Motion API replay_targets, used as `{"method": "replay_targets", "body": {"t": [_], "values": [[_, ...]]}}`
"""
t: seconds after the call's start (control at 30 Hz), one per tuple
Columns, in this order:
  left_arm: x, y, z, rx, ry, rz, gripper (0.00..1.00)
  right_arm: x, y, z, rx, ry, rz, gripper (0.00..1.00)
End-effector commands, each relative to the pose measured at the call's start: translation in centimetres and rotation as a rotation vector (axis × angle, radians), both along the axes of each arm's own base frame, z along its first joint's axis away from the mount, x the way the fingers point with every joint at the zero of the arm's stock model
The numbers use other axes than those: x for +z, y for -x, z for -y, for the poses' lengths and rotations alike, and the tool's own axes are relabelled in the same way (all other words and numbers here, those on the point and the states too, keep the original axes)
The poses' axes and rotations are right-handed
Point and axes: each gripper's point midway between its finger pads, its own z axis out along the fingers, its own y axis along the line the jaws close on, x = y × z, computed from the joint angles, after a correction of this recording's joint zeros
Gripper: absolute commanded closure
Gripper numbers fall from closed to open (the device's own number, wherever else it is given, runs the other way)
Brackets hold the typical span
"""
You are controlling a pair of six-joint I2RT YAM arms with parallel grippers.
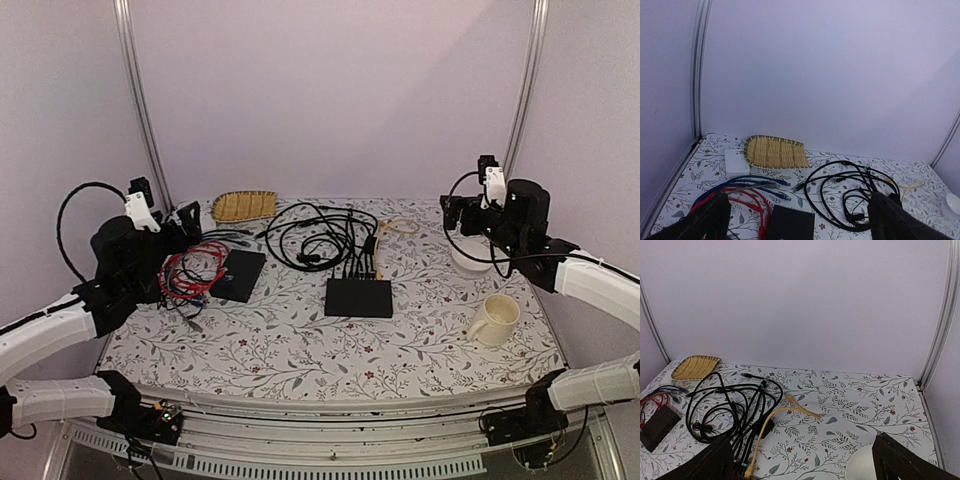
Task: Pull the plug from the switch port
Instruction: Move the switch port to the center of the board.
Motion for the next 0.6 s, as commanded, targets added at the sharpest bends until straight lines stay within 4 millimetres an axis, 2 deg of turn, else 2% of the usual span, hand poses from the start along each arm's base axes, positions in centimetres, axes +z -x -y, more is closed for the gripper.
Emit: {"method": "replay_targets", "body": {"t": [0.0,0.1,0.17,0.23,0.3,0.37,0.57], "values": [[-1.1,1.3,2.6,0.025,-0.101,-0.085,0.02,4.5,0.8,-0.6,-0.049,0.127,0.124,0.01],[-1.4,2.6,6.0,-0.052,-0.155,-0.117,0.02,5.8,1.2,-1.2,-0.011,0.033,0.207,0.01],[-1.7,3.1,7.7,-0.084,-0.176,-0.138,0.02,6.4,1.7,-3.0,0.095,0.015,0.280,0.01],[-2.4,4.0,9.7,-0.141,-0.200,-0.164,0.02,6.6,1.4,-5.1,0.196,0.019,0.269,0.02],[-3.2,4.7,11.2,-0.179,-0.214,-0.198,0.02,5.1,0.4,-6.9,0.262,0.001,0.168,0.05],[-3.8,5.2,12.4,-0.214,-0.209,-0.225,0.02,3.9,-0.4,-7.6,0.257,-0.031,0.081,0.09],[-5.7,6.5,15.7,-0.359,-0.139,-0.308,0.02,-0.9,0.2,-9.7,0.240,-0.086,-0.121,0.22]]}}
